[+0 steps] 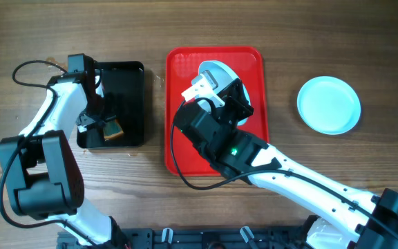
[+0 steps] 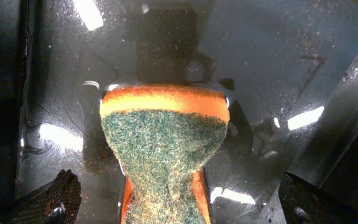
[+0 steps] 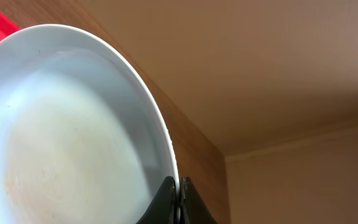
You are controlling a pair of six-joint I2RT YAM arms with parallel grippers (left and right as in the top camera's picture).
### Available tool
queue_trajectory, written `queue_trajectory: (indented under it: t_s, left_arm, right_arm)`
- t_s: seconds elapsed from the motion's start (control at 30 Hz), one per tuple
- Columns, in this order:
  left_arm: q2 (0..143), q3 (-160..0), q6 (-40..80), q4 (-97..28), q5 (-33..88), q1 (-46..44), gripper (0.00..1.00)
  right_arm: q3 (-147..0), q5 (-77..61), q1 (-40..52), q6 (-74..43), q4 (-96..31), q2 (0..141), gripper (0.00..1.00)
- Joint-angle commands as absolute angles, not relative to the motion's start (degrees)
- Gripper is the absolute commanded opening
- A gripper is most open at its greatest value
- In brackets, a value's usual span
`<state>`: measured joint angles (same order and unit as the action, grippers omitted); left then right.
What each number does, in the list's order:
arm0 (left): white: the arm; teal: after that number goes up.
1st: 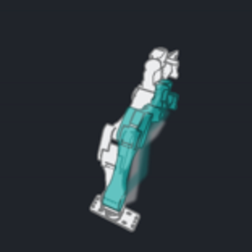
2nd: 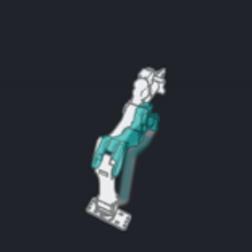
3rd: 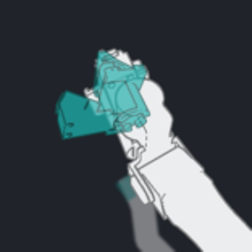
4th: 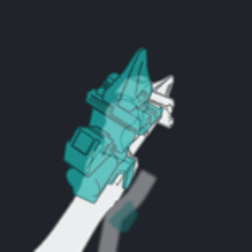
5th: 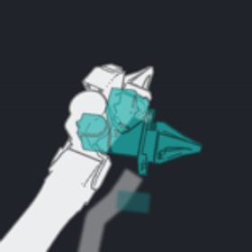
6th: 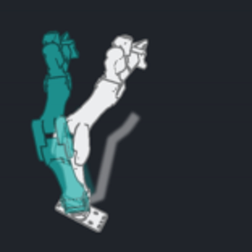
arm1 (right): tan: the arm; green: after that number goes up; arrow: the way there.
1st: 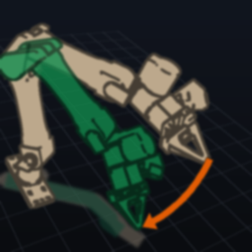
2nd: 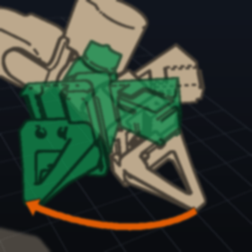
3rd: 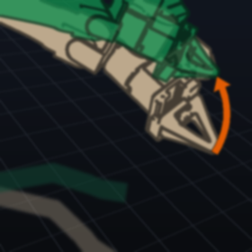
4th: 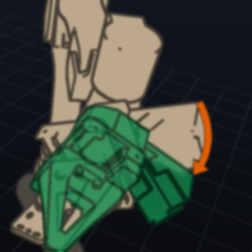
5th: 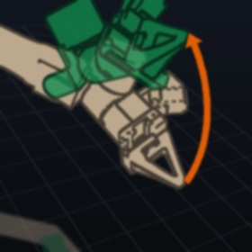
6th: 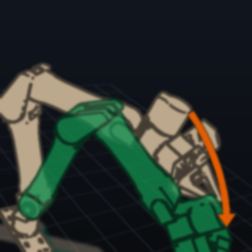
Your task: Clean dirty plates on tray and stack at the side
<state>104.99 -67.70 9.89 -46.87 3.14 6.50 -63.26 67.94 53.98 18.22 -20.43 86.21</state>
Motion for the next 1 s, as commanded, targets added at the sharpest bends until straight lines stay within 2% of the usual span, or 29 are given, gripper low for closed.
queue_trajectory:
  t_s: [0.0,0.2,0.27,0.4,0.47,0.63,0.8,0.87,0.97]
  left_arm:
    - [104.3,-67.8,9.2,-46.9,4.0,6.7,1.0]
    - [104.3,-67.8,9.2,-46.9,4.1,6.7,1.0]
    - [104.3,-67.8,9.2,-46.9,4.0,6.7,1.0]
    - [104.3,-67.8,9.2,-46.9,4.0,6.7,1.0]
    - [104.3,-67.8,9.2,-46.9,4.0,6.7,1.0]
    - [104.3,-67.8,9.2,-46.9,4.1,6.7,1.0]
    - [104.3,-67.8,9.2,-46.9,4.1,6.7,1.0]
    - [104.3,-67.8,9.2,-46.9,4.0,6.7,1.0]
    - [104.3,-67.8,9.2,-46.9,4.0,6.7,1.0]
  right_arm:
    - [-64.0,67.9,54.2,15.1,-20.1,84.9,0.04]
    - [-63.8,61.7,52.5,9.8,-20.7,84.9,0.04]
    - [-63.7,55.0,48.6,3.6,-23.2,84.9,0.04]
    - [-63.9,51.6,44.8,2.9,-23.9,83.7,0.04]
    - [-63.9,45.7,42.8,2.5,-24.3,83.8,0.04]
    - [-63.9,32.6,33.8,-8.3,-29.2,82.8,0.04]
    - [-63.9,16.5,19.7,-14.5,-30.1,81.3,0.04]
    - [-63.9,6.7,9.6,-16.8,-30.1,81.3,0.04]
    - [-63.9,-0.9,-1.2,-18.7,-29.5,81.4,0.04]
